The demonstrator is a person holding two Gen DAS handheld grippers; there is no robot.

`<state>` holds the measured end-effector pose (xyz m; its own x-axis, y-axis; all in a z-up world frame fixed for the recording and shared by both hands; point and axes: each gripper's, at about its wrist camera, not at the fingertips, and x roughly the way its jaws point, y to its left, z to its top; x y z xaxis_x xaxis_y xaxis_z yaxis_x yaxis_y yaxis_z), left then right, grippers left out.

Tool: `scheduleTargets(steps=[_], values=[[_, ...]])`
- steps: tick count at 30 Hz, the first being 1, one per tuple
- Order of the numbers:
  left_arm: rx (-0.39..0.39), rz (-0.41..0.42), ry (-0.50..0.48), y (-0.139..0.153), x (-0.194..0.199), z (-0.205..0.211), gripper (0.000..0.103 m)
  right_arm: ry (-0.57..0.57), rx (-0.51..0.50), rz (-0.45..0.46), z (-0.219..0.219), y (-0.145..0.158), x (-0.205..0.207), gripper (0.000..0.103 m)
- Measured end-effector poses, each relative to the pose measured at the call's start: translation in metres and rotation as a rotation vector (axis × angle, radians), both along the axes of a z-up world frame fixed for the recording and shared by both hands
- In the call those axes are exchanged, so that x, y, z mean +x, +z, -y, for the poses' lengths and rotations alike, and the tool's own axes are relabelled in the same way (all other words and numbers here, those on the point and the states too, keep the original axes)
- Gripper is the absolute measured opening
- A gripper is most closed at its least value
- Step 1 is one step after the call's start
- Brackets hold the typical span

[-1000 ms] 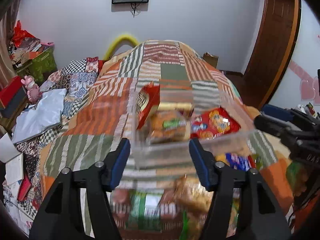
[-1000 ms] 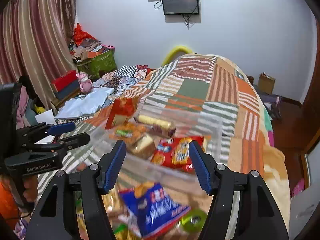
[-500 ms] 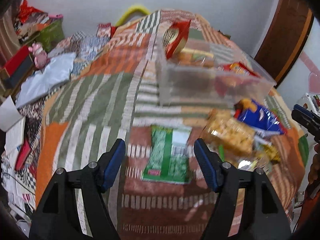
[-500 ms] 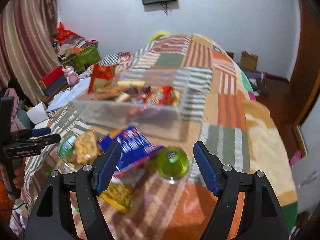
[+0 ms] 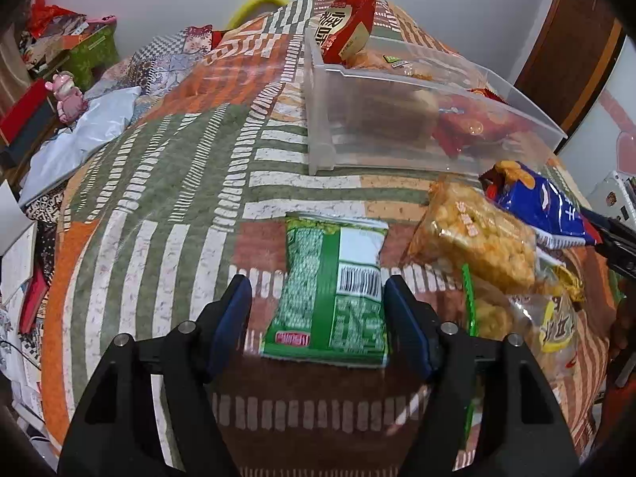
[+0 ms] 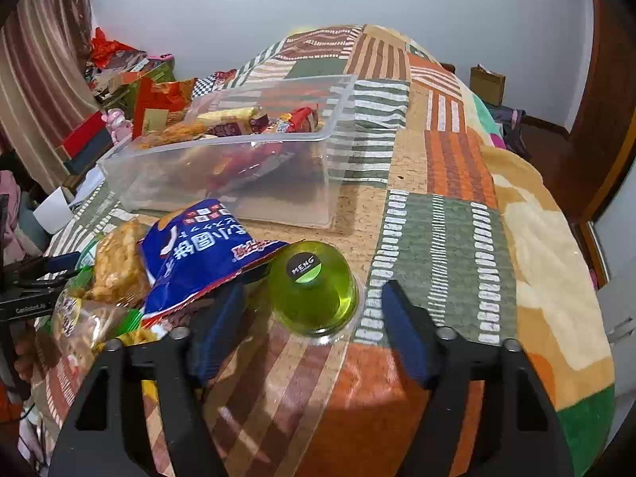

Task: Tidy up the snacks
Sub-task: 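Grasp the green snack bag with the left gripper while the right grasps the green jelly cup, then lower the green bag and jelly cup into the clear box and open both grippers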

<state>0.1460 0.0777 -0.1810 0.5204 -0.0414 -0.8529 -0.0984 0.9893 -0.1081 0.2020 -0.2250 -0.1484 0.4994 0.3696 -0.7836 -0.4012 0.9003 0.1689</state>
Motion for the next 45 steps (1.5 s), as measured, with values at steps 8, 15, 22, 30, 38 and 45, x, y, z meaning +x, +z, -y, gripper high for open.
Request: scheduleTargets(steps=[8,15,22,30,38,45], values=[[-0.012,0.018,0.003,-0.001,0.005,0.001,0.048,-0.007,0.026,-0.007,0.003,-0.002,0.000,0.044],[-0.030,0.024,0.009,0.003,-0.002,0.000,0.044,-0.020,0.028,0.003,0.006,0.001,-0.003,0.044],[-0.021,0.084,0.015,0.029,-0.011,-0.001,0.043,-0.044,0.037,0.029,0.015,0.013,-0.010,0.044],[-0.016,0.178,-0.018,0.071,-0.015,0.014,0.043,-0.049,0.068,0.102,0.018,0.044,-0.016,0.044],[-0.036,0.242,-0.052,0.098,0.000,0.030,0.043,-0.030,0.121,0.186,0.011,0.076,-0.015,0.044],[-0.049,0.276,-0.094,0.109,0.023,0.048,0.043,-0.002,0.153,0.227,-0.006,0.089,-0.003,0.044]])
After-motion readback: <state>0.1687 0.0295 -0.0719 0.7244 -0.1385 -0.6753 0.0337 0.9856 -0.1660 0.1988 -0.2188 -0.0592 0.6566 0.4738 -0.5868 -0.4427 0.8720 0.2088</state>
